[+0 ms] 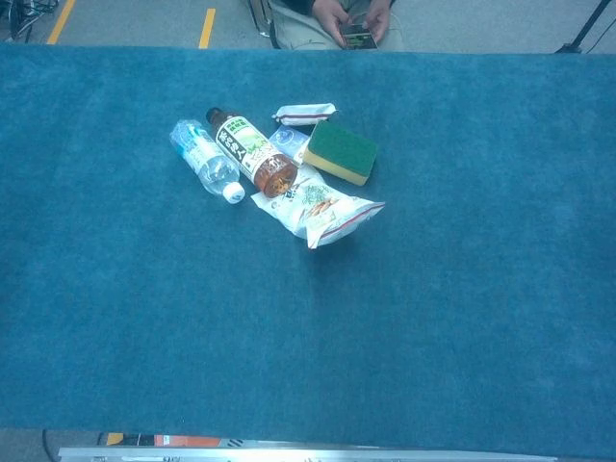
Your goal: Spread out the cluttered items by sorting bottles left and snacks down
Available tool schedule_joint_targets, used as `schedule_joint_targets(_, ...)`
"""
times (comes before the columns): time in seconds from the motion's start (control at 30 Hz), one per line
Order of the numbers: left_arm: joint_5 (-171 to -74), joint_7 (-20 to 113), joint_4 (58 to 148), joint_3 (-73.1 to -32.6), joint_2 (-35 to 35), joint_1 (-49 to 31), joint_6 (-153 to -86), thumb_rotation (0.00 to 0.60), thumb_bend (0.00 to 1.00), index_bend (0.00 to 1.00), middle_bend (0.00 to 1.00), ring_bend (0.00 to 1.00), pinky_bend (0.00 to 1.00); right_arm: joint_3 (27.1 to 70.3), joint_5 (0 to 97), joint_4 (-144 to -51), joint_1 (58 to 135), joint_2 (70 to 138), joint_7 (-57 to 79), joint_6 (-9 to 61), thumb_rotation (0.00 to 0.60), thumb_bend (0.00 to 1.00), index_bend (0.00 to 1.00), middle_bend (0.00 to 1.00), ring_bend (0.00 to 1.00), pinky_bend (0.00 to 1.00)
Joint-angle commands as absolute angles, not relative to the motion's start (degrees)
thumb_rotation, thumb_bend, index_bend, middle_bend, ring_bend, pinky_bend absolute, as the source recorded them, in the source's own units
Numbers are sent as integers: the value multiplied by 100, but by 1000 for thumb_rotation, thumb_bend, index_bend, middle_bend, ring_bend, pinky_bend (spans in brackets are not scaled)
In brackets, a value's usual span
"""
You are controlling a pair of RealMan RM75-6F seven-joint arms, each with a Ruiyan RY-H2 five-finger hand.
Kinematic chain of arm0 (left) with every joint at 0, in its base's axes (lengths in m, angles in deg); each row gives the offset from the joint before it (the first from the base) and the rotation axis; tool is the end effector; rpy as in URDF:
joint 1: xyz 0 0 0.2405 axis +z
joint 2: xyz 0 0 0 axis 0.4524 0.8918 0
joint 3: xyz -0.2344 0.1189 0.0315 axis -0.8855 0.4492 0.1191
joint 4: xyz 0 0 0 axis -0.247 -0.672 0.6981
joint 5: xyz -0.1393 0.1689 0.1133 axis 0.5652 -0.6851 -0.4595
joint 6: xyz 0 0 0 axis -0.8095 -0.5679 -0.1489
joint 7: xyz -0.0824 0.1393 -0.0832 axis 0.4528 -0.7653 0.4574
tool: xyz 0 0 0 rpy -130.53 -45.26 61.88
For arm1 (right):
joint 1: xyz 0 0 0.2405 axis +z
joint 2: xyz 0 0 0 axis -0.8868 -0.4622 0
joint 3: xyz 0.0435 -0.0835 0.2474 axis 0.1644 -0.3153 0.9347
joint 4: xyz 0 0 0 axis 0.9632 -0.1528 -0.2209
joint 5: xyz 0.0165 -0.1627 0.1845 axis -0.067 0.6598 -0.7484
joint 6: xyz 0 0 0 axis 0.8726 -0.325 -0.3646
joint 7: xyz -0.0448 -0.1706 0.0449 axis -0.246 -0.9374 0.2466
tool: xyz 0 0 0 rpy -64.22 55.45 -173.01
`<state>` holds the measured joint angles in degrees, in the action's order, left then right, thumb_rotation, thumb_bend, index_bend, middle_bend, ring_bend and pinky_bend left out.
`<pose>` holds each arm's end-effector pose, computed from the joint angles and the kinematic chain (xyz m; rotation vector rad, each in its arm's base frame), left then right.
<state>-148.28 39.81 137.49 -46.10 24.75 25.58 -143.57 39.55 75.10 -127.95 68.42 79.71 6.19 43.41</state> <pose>-0.2914 0.1944 0.1418 -1.3414 -0.9439 -0.9160 -0.2843 -0.2159 0.1192 1.4893 -0.9815 0.9421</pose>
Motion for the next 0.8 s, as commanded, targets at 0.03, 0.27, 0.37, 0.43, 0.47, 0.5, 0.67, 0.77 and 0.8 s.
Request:
schedule_joint_targets(0.03,-14814,3984,13746,-4610,2473,2553,-14343,600,265,204,134,47,161,3952,7507,-12796,6845,7972,623,4332,600,111,16,239,173,364)
schedule_joint_targets(0.27,-14772,4011,13753,-4631,2542,2527,-14298,600,265,204,135,48,161,3958,7516,-12800,6844,7972,634,4347,600,111,16,239,173,364)
schedule_joint_targets(0.37,-14720,4053,13736,-4640,2565,2509,-14246,600,265,204,140,51,161,3952,7519,-12795,6841,7970,640,4347,600,111,16,239,173,364)
schedule_joint_targets(0.43,-14645,4086,13683,-4659,2586,2490,-14198,600,265,204,144,52,161,3944,7557,-12793,6836,7966,665,4367,600,111,16,239,173,365)
schedule_joint_targets(0.47,-14592,4096,13664,-4666,2600,2483,-14163,600,265,204,144,52,161,3947,7580,-12784,6832,7967,677,4391,600,111,16,239,173,365)
schedule_joint_targets(0.5,-14540,4110,13643,-4673,2617,2473,-14124,600,265,204,144,52,161,3952,7604,-12772,6829,7968,684,4418,600,111,16,239,173,365)
schedule_joint_targets(0.67,-14255,4144,13506,-4700,2684,2431,-13926,600,264,204,143,52,162,3951,7725,-12778,6835,7955,737,4476,600,111,16,239,173,365)
schedule_joint_targets(0.77,-14194,4178,13449,-4695,2672,2436,-13893,600,259,202,141,53,162,3947,7761,-12781,6845,7949,720,4476,600,111,16,239,173,364)
schedule_joint_targets(0.8,-14204,4197,13436,-4692,2662,2442,-13907,600,258,202,141,53,161,3949,7761,-12784,6849,7949,718,4472,600,111,16,239,173,364)
